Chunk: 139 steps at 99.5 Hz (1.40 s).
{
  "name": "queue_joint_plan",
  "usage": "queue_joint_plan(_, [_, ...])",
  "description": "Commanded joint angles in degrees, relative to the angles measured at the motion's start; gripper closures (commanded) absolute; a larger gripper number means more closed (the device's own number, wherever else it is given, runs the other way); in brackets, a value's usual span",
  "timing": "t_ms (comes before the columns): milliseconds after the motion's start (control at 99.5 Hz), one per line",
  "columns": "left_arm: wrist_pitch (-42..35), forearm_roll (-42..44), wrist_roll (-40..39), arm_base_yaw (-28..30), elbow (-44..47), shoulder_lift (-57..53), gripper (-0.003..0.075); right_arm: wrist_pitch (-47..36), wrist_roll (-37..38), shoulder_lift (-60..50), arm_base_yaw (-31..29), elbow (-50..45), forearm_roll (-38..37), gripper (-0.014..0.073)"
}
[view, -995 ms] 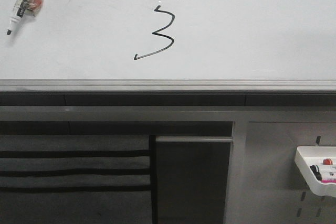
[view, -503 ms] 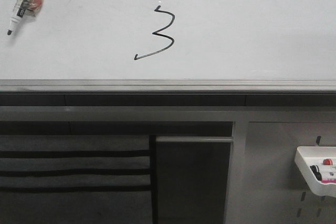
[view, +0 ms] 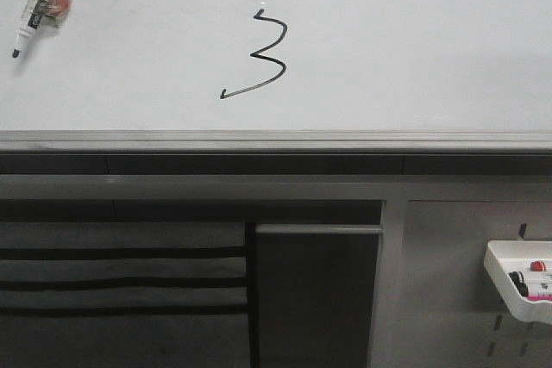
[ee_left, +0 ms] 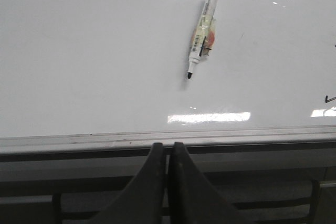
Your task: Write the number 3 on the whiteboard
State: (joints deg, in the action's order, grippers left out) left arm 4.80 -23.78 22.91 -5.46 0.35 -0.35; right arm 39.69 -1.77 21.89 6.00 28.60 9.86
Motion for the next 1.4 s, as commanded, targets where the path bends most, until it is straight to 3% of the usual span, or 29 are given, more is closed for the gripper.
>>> queue_joint_plan(0, [-4.07,11.6,-12.77,-0.02,-0.32,-1.83,0.0738,-3.96,-0.06,0.28,-0.33,1.41,0.0,0.0668])
queue_joint_plan(80, [-4.8,22.18,-25.37,-0.02,0.11,-1.83,0.0738,-3.82,-0.06,0.28,-0.33,1.41,0.0,0.0668])
queue_joint_plan(131, [-4.28,25.18,-27.82,-0.02,0.11,-1.83,0.0738,-3.82,-0.06,0.28,-0.33,1.41,0.0,0.0668])
queue_joint_plan(1116, [-3.98,26.98,-27.54,-0.02,0.11,-1.71,0.0738,-3.82,-0.06,0.28,-0.33,1.41,0.0,0.0668])
queue_joint_plan(1287, [-3.98,26.98,-27.54,-0.02,0.11,-1.71,0.0738,-8.72,-0.06,-6.88,-0.77,-3.87,-0.81,0.0668])
queue_joint_plan(1387, [-3.98,26.98,-27.54,-0.02,0.11,-1.71,0.0738,-19.16,-0.06,-13.27,-0.96,-10.8,-1.02,0.0668])
